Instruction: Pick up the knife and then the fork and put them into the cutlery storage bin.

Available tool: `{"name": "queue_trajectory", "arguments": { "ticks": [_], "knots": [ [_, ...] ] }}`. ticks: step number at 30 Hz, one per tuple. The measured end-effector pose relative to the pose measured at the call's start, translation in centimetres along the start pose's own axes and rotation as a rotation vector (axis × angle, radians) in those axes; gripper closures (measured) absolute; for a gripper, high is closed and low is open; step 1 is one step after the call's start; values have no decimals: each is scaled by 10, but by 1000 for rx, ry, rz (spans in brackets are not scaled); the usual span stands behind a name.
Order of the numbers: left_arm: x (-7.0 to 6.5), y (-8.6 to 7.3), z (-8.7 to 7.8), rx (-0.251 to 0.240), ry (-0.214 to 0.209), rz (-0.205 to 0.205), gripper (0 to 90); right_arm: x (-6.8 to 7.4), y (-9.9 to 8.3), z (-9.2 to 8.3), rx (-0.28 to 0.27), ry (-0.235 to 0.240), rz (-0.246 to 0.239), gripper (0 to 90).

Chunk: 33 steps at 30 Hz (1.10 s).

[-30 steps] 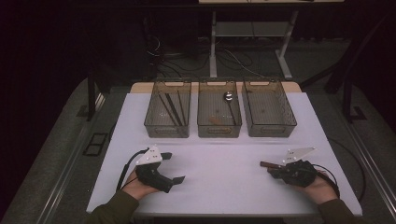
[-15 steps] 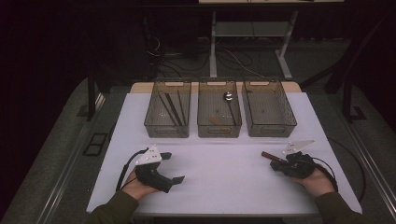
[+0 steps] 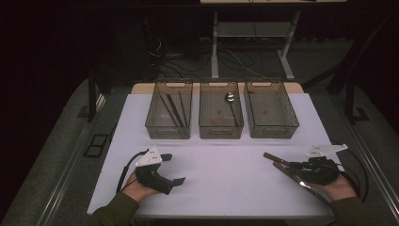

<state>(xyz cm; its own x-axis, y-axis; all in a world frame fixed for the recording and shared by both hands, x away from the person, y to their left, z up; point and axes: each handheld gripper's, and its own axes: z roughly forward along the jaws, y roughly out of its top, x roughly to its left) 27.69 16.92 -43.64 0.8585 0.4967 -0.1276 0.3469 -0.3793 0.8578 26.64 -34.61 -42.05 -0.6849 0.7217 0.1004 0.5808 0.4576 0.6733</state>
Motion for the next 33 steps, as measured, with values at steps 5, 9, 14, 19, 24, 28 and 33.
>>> {"name": "queue_trajectory", "arguments": {
  "ticks": [5,9,14,19,24,28,33],
  "knots": [
    [0,0,-1,-1,2,-1,0,0,-10,-11,8,-25,2,643],
    [0,0,-1,-2,3,-1,0,1,-20,-12,28,-27,4,628],
    [0,0,-1,2,2,0,0,-1,-29,-10,55,-24,11,635],
    [0,0,-1,2,1,3,0,-2,-31,-9,70,-27,8,659],
    [0,-1,-1,3,1,0,0,-2,-32,-6,86,-26,0,677],
    [0,-1,-1,3,1,2,0,-1,-32,-3,116,-39,-20,731],
    [-1,-1,0,2,1,-3,0,2,-25,0,165,-62,-66,757]
  ]
}}
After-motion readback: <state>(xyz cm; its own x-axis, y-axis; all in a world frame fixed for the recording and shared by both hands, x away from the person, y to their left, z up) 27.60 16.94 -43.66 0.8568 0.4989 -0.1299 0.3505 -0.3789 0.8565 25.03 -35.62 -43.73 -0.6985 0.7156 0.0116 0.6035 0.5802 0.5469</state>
